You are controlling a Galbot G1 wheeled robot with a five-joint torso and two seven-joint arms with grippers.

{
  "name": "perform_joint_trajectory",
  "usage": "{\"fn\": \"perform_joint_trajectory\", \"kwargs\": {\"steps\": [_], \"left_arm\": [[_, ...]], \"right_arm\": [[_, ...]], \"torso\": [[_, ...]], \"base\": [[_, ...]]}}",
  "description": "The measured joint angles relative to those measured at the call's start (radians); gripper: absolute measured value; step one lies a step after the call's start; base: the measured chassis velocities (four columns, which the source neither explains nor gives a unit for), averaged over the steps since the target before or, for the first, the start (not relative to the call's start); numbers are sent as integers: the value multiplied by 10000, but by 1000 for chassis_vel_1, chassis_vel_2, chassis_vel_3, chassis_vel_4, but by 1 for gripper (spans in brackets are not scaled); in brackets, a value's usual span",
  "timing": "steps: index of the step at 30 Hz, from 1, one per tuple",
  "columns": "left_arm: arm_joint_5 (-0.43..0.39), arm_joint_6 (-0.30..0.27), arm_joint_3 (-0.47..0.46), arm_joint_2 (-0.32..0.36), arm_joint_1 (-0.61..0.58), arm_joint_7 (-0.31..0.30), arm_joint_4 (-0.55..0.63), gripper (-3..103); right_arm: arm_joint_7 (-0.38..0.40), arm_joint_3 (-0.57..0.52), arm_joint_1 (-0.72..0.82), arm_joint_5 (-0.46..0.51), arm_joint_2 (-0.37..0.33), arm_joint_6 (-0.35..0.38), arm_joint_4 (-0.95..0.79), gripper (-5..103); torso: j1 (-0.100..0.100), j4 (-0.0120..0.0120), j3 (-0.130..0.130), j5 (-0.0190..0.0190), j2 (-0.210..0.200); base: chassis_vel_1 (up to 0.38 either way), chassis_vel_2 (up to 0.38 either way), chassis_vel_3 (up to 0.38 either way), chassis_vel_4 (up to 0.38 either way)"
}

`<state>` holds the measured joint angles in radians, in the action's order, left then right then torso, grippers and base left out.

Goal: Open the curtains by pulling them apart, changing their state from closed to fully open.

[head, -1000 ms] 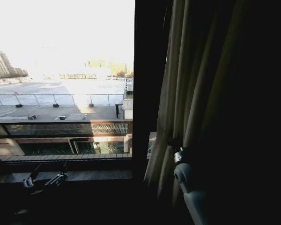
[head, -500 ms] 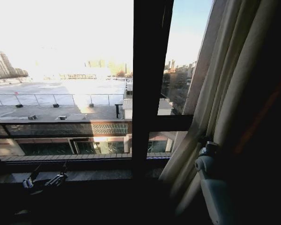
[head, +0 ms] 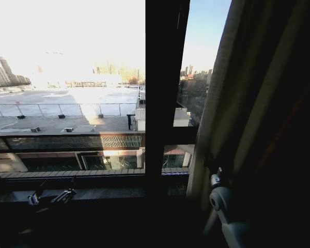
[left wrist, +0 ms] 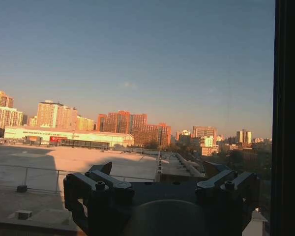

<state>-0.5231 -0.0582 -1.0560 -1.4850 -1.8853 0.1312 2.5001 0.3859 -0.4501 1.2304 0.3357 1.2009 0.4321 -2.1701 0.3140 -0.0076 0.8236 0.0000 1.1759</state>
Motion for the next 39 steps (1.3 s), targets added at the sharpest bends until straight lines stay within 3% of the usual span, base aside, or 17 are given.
{"fn": "perform_joint_trajectory", "kwargs": {"steps": [6,9,10,13,27,39], "left_arm": [[-87,-87,-18,72,4,-148,0,100],[-142,-279,-23,126,69,-182,0,100],[-142,-279,-23,126,69,-182,0,100],[-148,-506,11,156,100,-187,0,100],[-152,-571,93,242,43,-144,0,100],[-150,-558,81,188,71,-125,0,100]], "right_arm": [[19,766,1028,-302,127,163,-1301,65],[-507,1129,1750,-1426,372,84,-1696,82],[-507,1129,1750,-1426,372,84,-1696,82],[-651,1340,1912,-2401,529,-307,-1659,97],[-660,1376,2062,-2791,694,-457,-1519,100],[-660,1554,1855,-2826,717,-508,-1284,100]], "torso": [[-1,0,-1,0,1],[-1,-3,-1,-1,2],[-1,-3,-1,-1,2],[-1,0,-1,1,1],[-1,-1,-1,4,1],[-1,0,0,0,1]], "base": [[0,0,0,0],[0,0,0,0],[0,0,0,0],[0,0,0,0],[53,41,-50,-50],[256,263,-260,-256]]}}
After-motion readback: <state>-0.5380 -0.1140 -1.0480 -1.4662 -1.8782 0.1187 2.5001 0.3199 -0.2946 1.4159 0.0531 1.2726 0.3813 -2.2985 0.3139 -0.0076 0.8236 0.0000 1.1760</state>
